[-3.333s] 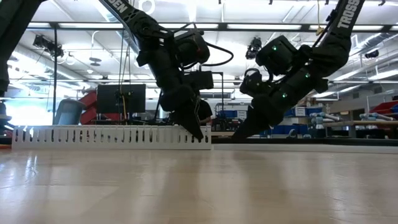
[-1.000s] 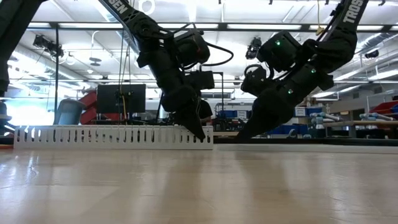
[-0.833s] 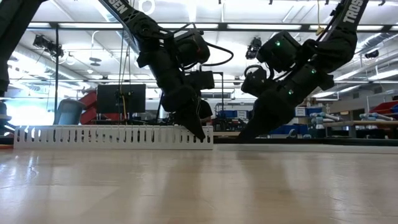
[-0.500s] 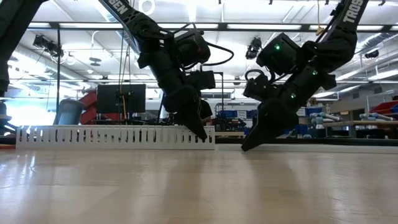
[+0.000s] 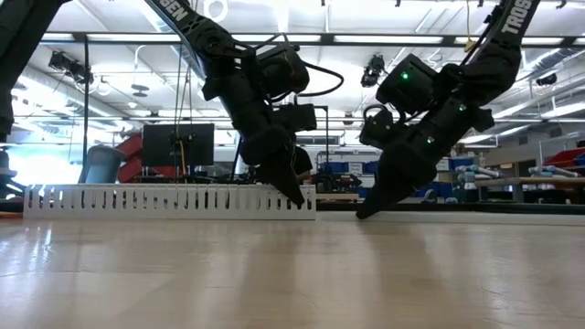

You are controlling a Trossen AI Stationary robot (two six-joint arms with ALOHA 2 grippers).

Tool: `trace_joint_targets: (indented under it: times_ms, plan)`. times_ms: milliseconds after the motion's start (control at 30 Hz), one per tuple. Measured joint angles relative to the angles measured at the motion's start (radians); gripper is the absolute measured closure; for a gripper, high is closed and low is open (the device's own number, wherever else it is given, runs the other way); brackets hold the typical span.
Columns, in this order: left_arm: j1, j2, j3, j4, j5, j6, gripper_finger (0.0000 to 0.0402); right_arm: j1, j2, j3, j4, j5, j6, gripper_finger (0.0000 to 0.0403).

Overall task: Ziptie cables
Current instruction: Close the white cable duct

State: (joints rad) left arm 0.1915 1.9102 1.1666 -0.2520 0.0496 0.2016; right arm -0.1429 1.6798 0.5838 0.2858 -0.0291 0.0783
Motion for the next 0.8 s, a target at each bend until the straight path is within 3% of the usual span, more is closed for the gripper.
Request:
trace_joint_targets:
  times_ms: [333, 800]
  plan:
    - [0.0, 0.0, 0.0, 0.0, 0.0, 0.0, 0.0183, 0.0, 0.001, -0.001, -0.008, -0.01, -0.027, 0.0189]
    - [0.0, 0.0, 0.0, 0.0, 0.0, -0.001, 0.0183, 0.002, -0.004, -0.004, 0.023, -0.014, -0.052, 0.0189]
